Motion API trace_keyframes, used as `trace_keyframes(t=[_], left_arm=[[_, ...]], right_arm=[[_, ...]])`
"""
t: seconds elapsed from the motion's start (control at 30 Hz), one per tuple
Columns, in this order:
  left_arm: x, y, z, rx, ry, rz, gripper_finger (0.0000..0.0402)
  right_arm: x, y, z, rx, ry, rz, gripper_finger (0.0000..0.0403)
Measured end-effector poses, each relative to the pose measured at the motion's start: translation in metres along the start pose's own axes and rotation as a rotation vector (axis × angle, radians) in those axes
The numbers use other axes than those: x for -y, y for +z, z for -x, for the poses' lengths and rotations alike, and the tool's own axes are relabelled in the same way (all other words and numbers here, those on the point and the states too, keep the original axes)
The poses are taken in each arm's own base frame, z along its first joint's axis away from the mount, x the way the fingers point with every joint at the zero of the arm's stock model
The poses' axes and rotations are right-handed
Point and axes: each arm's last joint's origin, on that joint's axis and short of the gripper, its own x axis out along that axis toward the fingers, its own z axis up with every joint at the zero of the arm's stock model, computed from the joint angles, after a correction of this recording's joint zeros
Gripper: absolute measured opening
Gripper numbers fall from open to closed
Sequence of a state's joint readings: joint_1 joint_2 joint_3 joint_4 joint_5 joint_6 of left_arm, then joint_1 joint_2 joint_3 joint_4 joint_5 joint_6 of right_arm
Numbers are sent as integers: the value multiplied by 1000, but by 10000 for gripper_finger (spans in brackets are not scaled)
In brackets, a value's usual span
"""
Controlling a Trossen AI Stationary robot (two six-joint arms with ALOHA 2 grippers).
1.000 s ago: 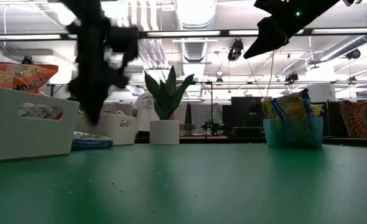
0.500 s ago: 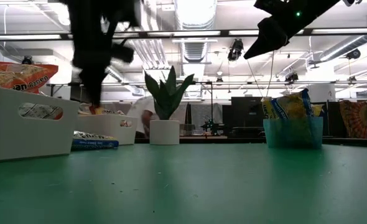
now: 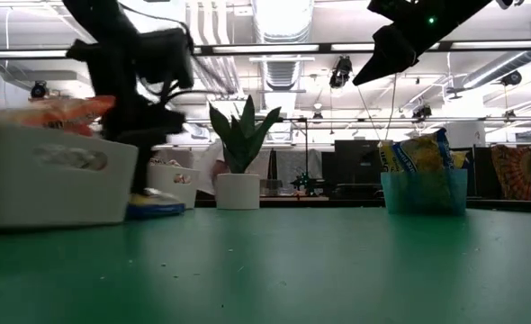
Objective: Sort Maruchan noodles
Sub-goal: Put the blue noodle pack into the blue bin
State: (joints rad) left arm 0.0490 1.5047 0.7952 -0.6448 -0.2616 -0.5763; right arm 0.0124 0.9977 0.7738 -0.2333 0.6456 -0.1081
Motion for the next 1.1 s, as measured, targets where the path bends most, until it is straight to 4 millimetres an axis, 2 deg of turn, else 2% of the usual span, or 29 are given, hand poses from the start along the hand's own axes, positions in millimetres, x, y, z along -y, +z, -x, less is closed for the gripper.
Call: trace_keyframes(t=[0.1, 0.23, 0.33, 0.5, 0.6, 0.73, 0.97, 1.1], left_arm=[[15, 22, 4, 214, -151, -47, 38], [43, 48, 29, 526, -409, -263, 38], [50, 57, 46, 569, -395, -349, 38], [42, 58, 55, 442, -170, -340, 38], [33, 50, 46, 349, 2, -283, 38], [32, 44, 25, 273, 87, -232, 38], [49, 52, -29, 208, 145, -236, 38], [68, 69, -43, 233, 141, -260, 38]], right_arm=[[0, 0, 0, 1, 0, -1, 9], [0, 0, 0, 1, 0, -3, 9], [0, 0, 0, 2, 0, -3, 9], [0, 0, 0, 1, 1, -3, 9], [0, 0, 0, 1, 1, -3, 9], [0, 0, 0, 1, 1, -3, 9], [0, 0, 0, 3, 1, -13, 9], [0, 0, 0, 3, 1, -32, 9]])
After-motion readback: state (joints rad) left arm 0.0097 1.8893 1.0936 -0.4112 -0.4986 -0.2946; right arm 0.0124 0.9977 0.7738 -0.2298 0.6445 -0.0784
